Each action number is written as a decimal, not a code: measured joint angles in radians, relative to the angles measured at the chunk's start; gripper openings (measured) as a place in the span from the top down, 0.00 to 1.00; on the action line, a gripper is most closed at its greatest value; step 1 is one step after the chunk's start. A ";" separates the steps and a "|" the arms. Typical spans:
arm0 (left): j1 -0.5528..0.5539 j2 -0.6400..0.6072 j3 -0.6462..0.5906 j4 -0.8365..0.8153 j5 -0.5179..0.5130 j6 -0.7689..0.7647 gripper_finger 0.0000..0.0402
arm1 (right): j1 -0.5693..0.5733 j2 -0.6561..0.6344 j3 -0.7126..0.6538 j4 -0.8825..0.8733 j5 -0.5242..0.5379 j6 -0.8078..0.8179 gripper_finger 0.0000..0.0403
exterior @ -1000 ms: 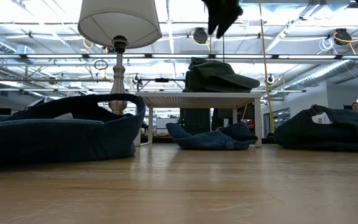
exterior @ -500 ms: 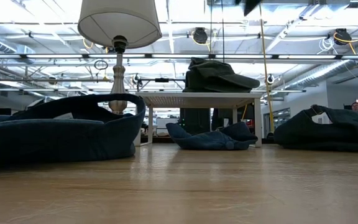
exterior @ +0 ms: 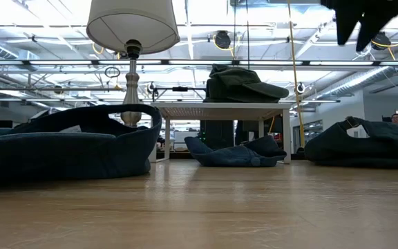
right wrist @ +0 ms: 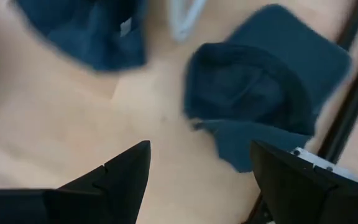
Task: Pick & Place hat
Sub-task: Put the top right blue cap on the shelf
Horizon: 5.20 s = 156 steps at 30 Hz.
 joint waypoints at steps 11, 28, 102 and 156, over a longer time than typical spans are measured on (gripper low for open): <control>0.034 0.000 0.000 0.002 0.040 0.004 0.82 | -0.336 -0.195 -0.156 0.001 0.078 -0.011 0.34; 0.123 0.000 0.000 -0.006 0.183 0.033 0.82 | -1.132 -0.105 -0.161 0.260 0.007 -0.662 0.34; 0.186 0.000 0.000 0.000 0.313 -0.055 0.82 | -1.281 -0.353 0.317 0.183 -0.150 -1.008 1.00; 0.128 0.000 0.000 0.189 0.341 -0.019 0.82 | -1.254 -0.154 0.417 1.439 -1.192 -0.497 1.00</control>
